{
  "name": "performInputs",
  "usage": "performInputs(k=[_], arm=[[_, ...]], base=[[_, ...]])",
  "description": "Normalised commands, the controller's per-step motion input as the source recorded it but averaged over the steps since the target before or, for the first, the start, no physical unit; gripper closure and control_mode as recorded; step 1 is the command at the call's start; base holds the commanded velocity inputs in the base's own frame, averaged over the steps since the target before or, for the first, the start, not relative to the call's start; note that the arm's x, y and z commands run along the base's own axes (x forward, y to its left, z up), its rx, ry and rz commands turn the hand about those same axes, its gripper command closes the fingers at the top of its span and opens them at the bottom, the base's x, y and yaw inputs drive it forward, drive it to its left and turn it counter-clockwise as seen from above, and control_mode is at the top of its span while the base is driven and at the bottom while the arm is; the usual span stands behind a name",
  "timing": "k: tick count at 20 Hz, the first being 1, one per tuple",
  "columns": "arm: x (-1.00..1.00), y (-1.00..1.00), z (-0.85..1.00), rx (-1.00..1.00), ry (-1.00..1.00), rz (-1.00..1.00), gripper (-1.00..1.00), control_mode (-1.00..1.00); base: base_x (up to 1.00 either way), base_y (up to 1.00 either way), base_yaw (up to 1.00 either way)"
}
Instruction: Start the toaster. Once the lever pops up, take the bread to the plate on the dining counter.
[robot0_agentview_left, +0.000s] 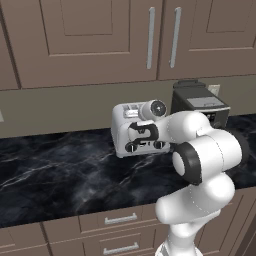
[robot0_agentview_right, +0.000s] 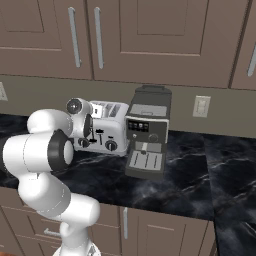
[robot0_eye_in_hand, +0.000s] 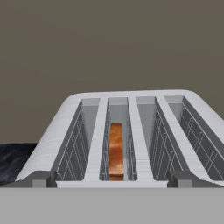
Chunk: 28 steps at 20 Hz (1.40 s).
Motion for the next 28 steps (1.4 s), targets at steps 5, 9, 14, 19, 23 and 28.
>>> performInputs(k=[5,9,14,19,23,28], arm=[[0.0,0.0,0.0,0.0,0.0,0.0,-1.0,-1.0],[0.0,0.0,0.0,0.0,0.0,0.0,-1.0,-1.0],[0.0,0.0,0.0,0.0,0.0,0.0,-1.0,-1.0],[0.0,0.0,0.0,0.0,0.0,0.0,-1.0,-1.0],[0.0,0.0,0.0,0.0,0.0,0.0,-1.0,-1.0],[0.0,0.0,0.0,0.0,0.0,0.0,-1.0,-1.0]], base=[[0.0,0.0,0.0],[0.0,0.0,0.0],[0.0,0.0,0.0],[0.0,0.0,0.0],[0.0,0.0,0.0],[0.0,0.0,0.0]])
